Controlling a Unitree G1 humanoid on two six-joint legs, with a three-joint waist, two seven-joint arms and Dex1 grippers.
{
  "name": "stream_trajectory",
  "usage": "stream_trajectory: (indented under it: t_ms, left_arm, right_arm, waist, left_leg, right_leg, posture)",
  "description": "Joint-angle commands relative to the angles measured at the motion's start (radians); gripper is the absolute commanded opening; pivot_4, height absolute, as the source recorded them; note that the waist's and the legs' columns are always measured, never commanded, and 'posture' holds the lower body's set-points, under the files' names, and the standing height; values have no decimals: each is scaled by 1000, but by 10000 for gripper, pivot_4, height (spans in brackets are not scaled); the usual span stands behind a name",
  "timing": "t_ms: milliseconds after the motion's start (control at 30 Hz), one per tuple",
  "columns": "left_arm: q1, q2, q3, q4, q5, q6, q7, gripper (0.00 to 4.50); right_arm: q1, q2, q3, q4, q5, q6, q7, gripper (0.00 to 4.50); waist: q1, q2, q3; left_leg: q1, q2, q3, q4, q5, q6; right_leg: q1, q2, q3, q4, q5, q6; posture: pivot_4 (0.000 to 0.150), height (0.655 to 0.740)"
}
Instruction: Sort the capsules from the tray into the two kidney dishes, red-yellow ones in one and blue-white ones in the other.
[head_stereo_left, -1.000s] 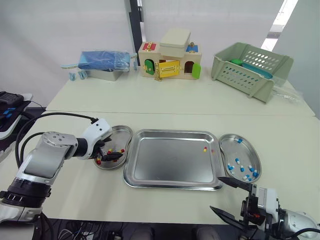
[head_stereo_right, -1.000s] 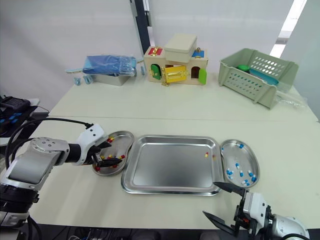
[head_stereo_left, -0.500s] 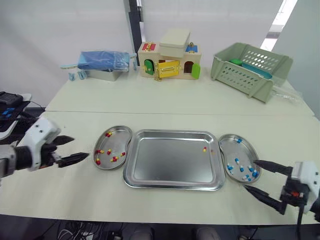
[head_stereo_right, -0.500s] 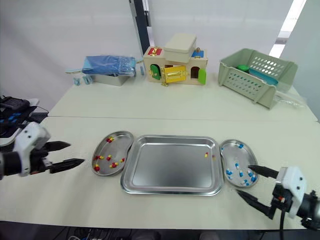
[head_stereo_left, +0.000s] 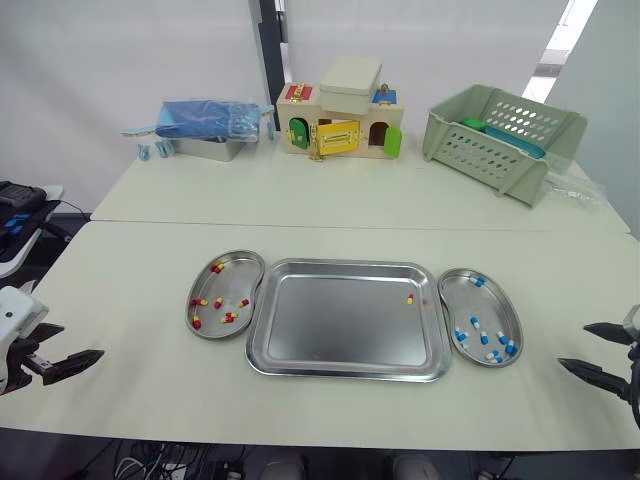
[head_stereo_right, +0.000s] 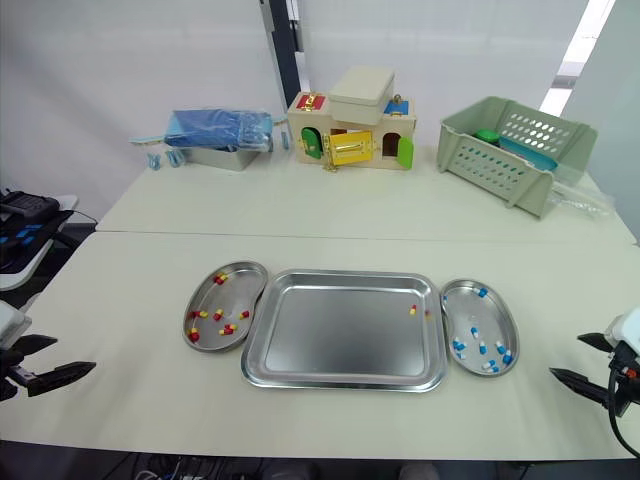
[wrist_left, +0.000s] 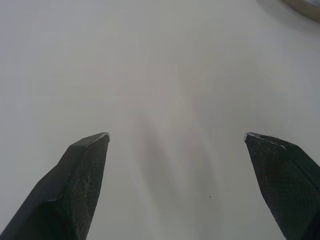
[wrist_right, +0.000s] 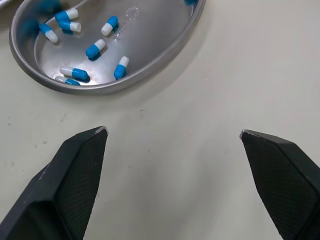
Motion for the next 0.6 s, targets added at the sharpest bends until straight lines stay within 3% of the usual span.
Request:
stream_trajectory:
  t_ms: [33,600]
  left_arm:
    - [40,-20,41,-47,-6,-2,19,44755]
    - [99,-61,58,-132,-41,40,68,44755]
  right_arm:
    - [-44,-10,7,33,-16,-22,25,45000]
    - [-167,25,58,199,-100,-185,59,45000]
  waist:
    - [-2,0,0]
    - [-5,0,0]
  left_leg:
    - [0,0,0,0,0,0]
    - [1,0,1,0,0,0]
  right_leg:
    - [0,0,0,0,0,0]
    - [0,0,0,0,0,0]
  posture:
    - [1500,7400]
    - [1500,7400]
